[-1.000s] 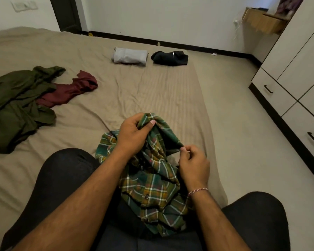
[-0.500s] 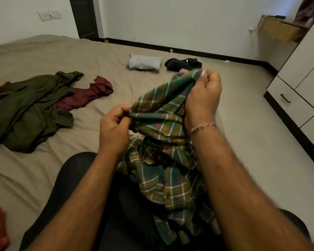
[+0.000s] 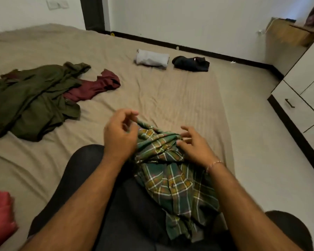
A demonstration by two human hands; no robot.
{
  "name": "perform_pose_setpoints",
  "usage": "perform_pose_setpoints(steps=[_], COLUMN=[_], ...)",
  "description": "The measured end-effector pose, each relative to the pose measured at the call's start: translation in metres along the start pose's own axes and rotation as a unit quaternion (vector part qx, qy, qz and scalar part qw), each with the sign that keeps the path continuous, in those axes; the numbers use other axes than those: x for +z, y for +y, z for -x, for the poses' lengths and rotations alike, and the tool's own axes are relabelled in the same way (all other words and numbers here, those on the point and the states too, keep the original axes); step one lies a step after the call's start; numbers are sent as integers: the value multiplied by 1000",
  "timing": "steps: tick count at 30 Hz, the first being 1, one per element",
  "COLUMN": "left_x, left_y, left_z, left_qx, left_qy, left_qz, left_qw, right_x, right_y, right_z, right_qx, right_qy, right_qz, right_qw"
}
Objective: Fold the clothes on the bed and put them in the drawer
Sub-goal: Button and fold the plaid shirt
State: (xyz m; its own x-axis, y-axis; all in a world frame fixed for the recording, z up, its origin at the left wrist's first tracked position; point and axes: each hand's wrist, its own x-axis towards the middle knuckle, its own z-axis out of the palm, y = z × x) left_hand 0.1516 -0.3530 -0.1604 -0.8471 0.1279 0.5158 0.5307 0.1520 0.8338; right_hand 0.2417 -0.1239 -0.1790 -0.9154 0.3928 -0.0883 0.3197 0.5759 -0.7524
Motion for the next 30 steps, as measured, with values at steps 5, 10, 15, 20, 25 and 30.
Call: perform_pose_setpoints(steps=[5, 10, 15, 20, 25, 30], left_x=[33, 30, -2, -18, -29, -38], left_y=[-19, -24, -15, 7, 44, 23], left_z=[17, -11, -50, -74, -120, -135], left_qx=[15, -74, -233, -159, -94, -127], left_qy=[-365, -143, 74, 133, 169, 105], left_qz=[-398, -238, 49, 101, 299, 273], left_qw=[842, 958, 969, 973, 934, 948], right_x=[20, 19, -2, -45, -110, -135], right_y=[27, 31, 29, -5, -70, -85], right_z=[12, 17, 22, 20, 1, -15], right_qx=[27, 8, -54, -178, -178, -246], right_qy=[-22, -4, 116, 338, 463, 425], right_qz=[69, 61, 128, 230, 23, 0], right_qw=[997, 998, 983, 895, 868, 871])
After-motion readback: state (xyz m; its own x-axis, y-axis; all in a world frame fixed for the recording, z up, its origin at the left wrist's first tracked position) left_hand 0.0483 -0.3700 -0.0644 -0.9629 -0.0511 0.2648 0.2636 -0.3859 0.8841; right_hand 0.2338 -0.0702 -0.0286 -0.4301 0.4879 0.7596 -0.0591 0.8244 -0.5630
